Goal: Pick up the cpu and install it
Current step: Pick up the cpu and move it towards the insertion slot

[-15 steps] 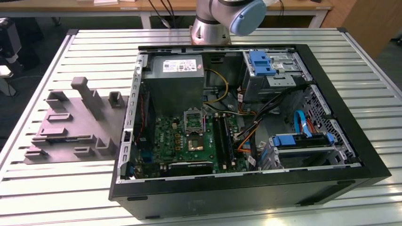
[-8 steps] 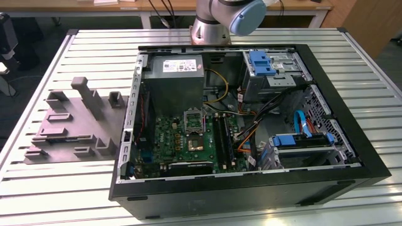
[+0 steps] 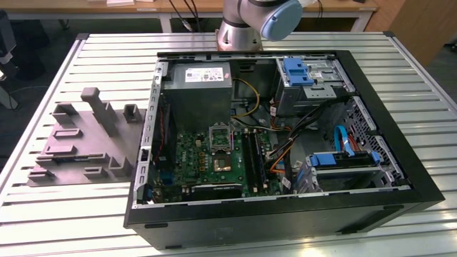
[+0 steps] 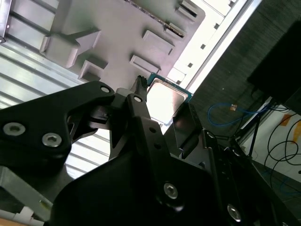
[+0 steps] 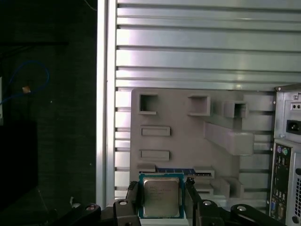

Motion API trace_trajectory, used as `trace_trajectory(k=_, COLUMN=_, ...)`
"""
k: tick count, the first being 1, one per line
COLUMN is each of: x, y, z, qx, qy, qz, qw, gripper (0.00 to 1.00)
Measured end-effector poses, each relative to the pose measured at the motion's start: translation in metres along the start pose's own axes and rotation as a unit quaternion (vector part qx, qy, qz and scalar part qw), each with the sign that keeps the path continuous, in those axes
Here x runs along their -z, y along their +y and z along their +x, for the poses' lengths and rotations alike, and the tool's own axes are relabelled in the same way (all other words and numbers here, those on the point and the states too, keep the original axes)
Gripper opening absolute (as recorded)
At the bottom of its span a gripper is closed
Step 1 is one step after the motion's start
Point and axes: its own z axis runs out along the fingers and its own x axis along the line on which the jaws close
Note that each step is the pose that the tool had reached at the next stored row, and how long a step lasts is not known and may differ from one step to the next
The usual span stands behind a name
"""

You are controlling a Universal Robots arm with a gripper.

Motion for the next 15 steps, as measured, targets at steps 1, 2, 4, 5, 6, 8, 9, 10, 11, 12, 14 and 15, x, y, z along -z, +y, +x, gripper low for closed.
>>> trace_trajectory(k=1, x=0.0005, y=0.0, z=0.0, qx=0.0, qy=0.0001, qz=0.0003, qw=1.0, gripper=0.47)
trace_trajectory(k=2, x=0.0007, y=0.0, z=-0.0001, qx=0.0, qy=0.0001, qz=0.0006, qw=1.0, gripper=0.47)
trace_trajectory(k=4, x=0.0008, y=0.0, z=0.0, qx=0.0, qy=0.0, qz=0.0009, qw=1.0, gripper=0.47)
trace_trajectory(k=5, x=0.0008, y=0.0, z=0.0, qx=0.0, qy=0.0001, qz=0.001, qw=1.0, gripper=0.47)
trace_trajectory(k=6, x=0.0008, y=0.0, z=0.0, qx=0.0, qy=0.0001, qz=0.0011, qw=1.0, gripper=0.47)
trace_trajectory(k=8, x=0.0008, y=0.0, z=0.0, qx=0.0, qy=0.0001, qz=0.0011, qw=1.0, gripper=0.47)
trace_trajectory(k=9, x=0.0008, y=0.0, z=0.0, qx=0.0, qy=0.0001, qz=0.0011, qw=1.0, gripper=0.47)
trace_trajectory(k=10, x=0.0008, y=0.0001, z=-0.0001, qx=0.0, qy=0.0001, qz=0.0012, qw=1.0, gripper=0.47)
trace_trajectory(k=11, x=0.0009, y=0.0001, z=-0.0004, qx=0.0, qy=0.0001, qz=0.0012, qw=1.0, gripper=0.47)
trace_trajectory(k=12, x=0.0009, y=0.0001, z=-0.0009, qx=0.0, qy=0.0002, qz=0.0012, qw=1.0, gripper=0.47)
trace_trajectory(k=14, x=0.0008, y=0.0, z=-0.0025, qx=0.0, qy=0.0001, qz=0.0012, qw=1.0, gripper=0.47)
trace_trajectory(k=15, x=0.0008, y=0.0001, z=-0.0032, qx=0.0, qy=0.0001, qz=0.0012, qw=1.0, gripper=0.47)
